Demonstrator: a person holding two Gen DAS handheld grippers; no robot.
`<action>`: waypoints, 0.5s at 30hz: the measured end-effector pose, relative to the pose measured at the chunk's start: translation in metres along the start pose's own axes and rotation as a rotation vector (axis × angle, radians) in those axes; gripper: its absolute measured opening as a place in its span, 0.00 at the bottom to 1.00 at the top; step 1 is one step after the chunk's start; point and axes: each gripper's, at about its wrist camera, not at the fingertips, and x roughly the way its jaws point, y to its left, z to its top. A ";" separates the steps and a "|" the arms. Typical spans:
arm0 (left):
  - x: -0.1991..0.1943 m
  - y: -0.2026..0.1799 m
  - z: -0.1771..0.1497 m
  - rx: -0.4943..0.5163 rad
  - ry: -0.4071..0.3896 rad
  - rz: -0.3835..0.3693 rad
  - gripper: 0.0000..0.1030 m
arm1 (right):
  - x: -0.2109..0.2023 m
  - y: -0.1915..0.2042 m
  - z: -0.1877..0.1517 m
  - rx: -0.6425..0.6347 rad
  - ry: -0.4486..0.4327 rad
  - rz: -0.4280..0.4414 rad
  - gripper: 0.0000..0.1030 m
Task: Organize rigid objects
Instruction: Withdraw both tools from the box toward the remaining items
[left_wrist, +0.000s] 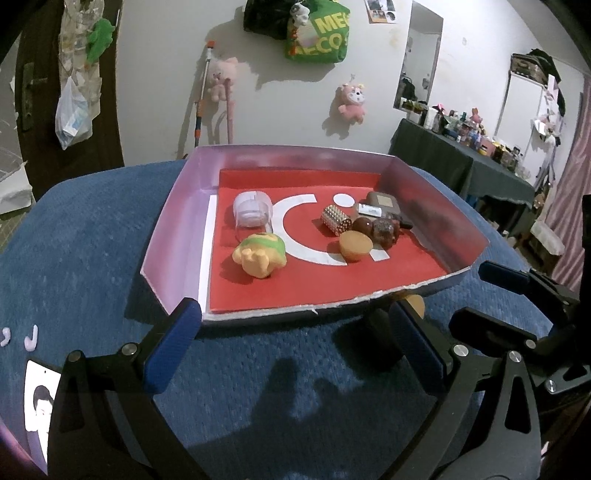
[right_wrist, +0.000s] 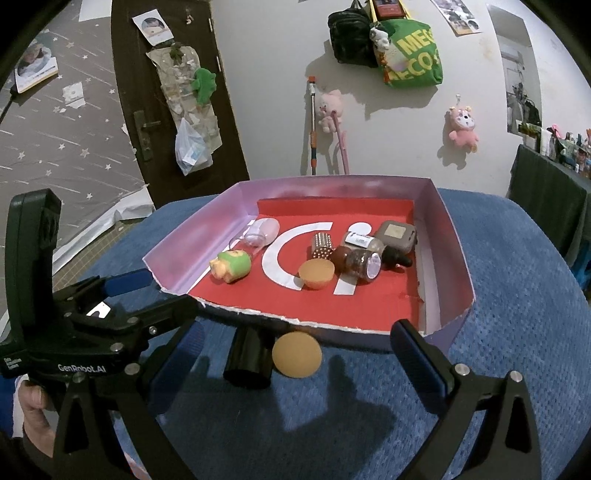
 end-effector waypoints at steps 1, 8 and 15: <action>0.000 0.000 -0.002 0.001 0.004 -0.002 1.00 | -0.001 0.001 -0.003 -0.001 0.000 0.000 1.00; -0.001 -0.006 -0.011 0.013 0.017 0.002 1.00 | -0.005 0.003 -0.014 0.001 0.012 0.003 1.00; 0.003 -0.006 -0.021 0.006 0.041 -0.004 1.00 | -0.006 0.001 -0.022 0.011 0.025 -0.002 1.00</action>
